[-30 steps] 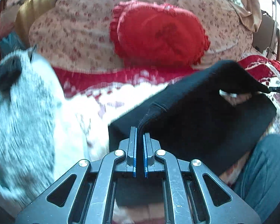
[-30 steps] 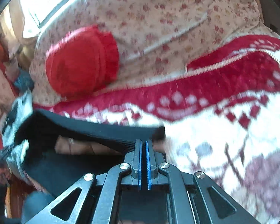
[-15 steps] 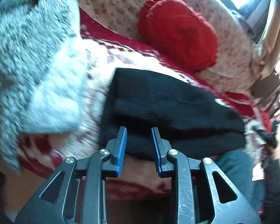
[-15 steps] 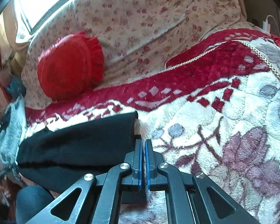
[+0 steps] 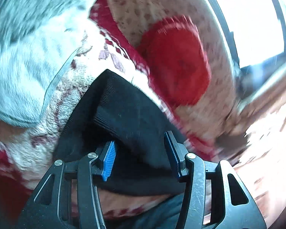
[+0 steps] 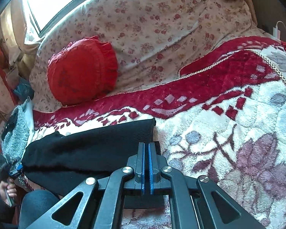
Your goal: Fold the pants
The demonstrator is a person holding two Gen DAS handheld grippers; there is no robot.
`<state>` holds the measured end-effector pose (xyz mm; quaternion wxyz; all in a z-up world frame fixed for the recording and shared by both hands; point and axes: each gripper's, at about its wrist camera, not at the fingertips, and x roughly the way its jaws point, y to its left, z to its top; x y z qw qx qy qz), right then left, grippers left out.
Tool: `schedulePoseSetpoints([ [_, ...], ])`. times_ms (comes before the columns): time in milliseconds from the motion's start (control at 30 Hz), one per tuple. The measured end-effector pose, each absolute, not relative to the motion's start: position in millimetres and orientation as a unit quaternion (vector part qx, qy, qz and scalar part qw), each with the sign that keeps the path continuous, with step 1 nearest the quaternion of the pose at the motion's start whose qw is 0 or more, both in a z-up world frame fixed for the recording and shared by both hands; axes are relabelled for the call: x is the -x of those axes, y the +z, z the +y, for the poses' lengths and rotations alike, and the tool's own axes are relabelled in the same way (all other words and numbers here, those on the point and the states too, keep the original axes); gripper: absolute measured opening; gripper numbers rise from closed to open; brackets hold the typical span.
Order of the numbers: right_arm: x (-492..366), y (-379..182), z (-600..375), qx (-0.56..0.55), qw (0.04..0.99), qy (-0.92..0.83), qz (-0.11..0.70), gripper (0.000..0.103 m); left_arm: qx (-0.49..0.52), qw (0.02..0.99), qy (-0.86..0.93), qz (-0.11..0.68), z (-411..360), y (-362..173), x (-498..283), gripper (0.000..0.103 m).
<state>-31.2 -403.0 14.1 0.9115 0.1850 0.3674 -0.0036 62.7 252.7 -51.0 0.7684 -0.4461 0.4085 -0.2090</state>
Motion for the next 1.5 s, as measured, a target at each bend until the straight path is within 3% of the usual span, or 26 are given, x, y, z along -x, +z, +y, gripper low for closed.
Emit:
schedulePoseSetpoints([
  [133,34,19,-402,-0.188,0.916,-0.005,0.355,0.002,0.51,0.737,-0.206,0.392,264,-61,-65,0.047],
  [200,38,21,-406,-0.208,0.917,-0.002,0.341,0.002,0.492,0.751,-0.205,0.389,262,-55,-64,0.038],
  [267,43,21,-411,-0.241,0.912,0.002,0.331,0.002,0.472,0.763,-0.201,0.394,262,-49,-64,0.02],
  [367,56,17,-420,-0.313,0.898,0.014,0.308,0.003,0.44,0.781,-0.184,0.403,257,-42,-67,0.009],
  [533,77,-7,-430,-0.462,0.845,0.045,0.267,0.006,0.362,0.821,-0.156,0.413,240,-32,-73,0.008],
  [733,66,-49,-423,-0.555,0.773,0.074,0.298,0.011,0.318,0.837,-0.135,0.424,232,-36,-75,0.012],
  [900,52,-70,-428,-0.565,0.758,0.011,0.326,0.014,0.326,0.832,-0.127,0.43,233,-41,-79,0.014],
  [1033,53,-80,-431,-0.595,0.743,-0.008,0.305,0.014,0.339,0.824,-0.126,0.436,236,-44,-84,0.015],
  [1233,38,-72,-427,-0.578,0.756,0.013,0.306,0.013,0.328,0.824,-0.13,0.444,236,-36,-83,0.004],
  [1267,35,-66,-426,-0.562,0.767,0.018,0.31,0.004,0.323,0.826,-0.131,0.443,235,-32,-84,0.004],
  [1500,23,-8,-425,-0.516,0.829,0.059,0.209,0.004,0.31,0.853,-0.166,0.386,234,48,-131,0.004],
])
